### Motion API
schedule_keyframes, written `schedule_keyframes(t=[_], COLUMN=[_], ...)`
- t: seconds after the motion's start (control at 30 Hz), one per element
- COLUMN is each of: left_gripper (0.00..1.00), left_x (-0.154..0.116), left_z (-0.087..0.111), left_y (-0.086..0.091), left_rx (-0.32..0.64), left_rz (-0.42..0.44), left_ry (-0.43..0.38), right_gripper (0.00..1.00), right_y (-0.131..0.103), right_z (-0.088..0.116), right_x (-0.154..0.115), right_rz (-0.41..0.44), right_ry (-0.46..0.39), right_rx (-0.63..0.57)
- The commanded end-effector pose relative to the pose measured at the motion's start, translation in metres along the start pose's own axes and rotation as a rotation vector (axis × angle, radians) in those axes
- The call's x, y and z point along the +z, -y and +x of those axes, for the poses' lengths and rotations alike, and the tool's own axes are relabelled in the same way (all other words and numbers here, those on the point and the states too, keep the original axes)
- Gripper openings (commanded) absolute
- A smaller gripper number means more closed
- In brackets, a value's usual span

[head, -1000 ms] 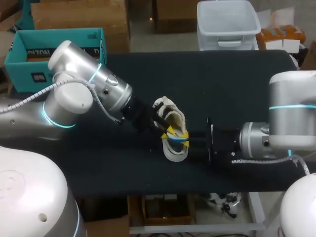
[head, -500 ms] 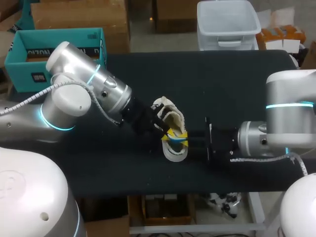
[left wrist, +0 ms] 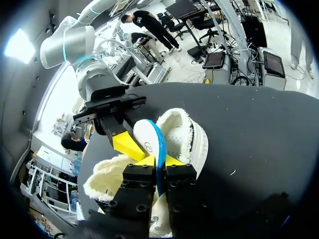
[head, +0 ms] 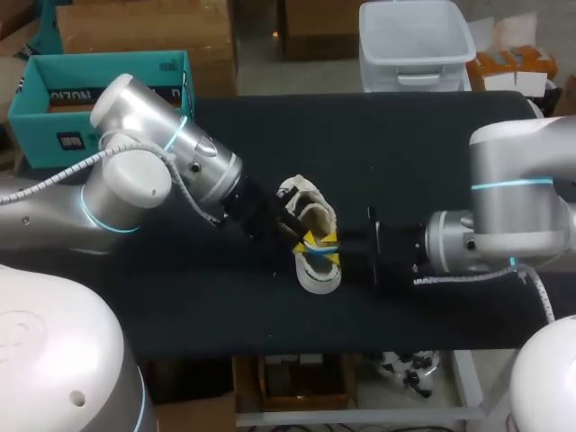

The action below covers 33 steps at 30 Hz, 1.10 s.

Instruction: Open the shoe tongue, take the insole out of the shoe, put the insole back into the shoe, and pack the shoe into the shoebox

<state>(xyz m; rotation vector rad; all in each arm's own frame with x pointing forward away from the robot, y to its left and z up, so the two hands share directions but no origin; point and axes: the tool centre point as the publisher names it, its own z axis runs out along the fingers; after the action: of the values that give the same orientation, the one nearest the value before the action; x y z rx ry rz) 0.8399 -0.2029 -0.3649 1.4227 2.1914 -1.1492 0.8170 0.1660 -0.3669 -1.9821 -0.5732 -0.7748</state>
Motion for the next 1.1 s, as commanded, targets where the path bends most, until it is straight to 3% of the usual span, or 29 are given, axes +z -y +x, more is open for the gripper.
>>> schedule_keyframes(t=[0.03,0.3,0.4,0.53,0.57,0.63,0.67,0.9,1.1], left_gripper=[0.0,0.0,0.0,0.0,0.23,0.92,1.0,1.0,1.0], left_x=[0.003,0.004,0.005,0.003,0.002,-0.004,-0.007,-0.031,-0.052], left_z=[0.001,-0.001,-0.001,-0.001,-0.001,0.0,-0.001,-0.005,-0.009], left_y=[-0.002,-0.002,-0.002,0.002,0.004,0.01,0.013,0.034,0.043], left_rx=[0.002,0.001,0.001,-0.002,-0.002,0.001,0.003,0.005,-0.067], left_rz=[0.002,0.007,0.009,0.019,0.022,0.033,0.034,0.057,0.035], left_ry=[0.007,0.015,0.014,0.012,0.01,0.009,0.01,0.013,-0.016], right_gripper=[0.41,0.22,0.0,0.0,0.0,0.0,0.0,0.0,0.0], right_y=[0.016,0.03,0.028,0.022,0.02,0.017,0.016,0.014,0.014], right_z=[0.002,-0.002,-0.003,-0.003,-0.003,-0.003,-0.004,-0.005,-0.012], right_x=[-0.008,-0.019,-0.019,-0.014,-0.012,-0.01,-0.009,-0.005,-0.001], right_rz=[-0.045,-0.084,-0.084,-0.066,-0.06,-0.059,-0.06,-0.088,-0.142], right_ry=[0.017,0.017,0.018,0.029,0.035,0.044,0.05,0.084,0.133], right_rx=[-0.002,-0.002,0.002,0.01,0.013,0.016,0.017,0.002,-0.017])
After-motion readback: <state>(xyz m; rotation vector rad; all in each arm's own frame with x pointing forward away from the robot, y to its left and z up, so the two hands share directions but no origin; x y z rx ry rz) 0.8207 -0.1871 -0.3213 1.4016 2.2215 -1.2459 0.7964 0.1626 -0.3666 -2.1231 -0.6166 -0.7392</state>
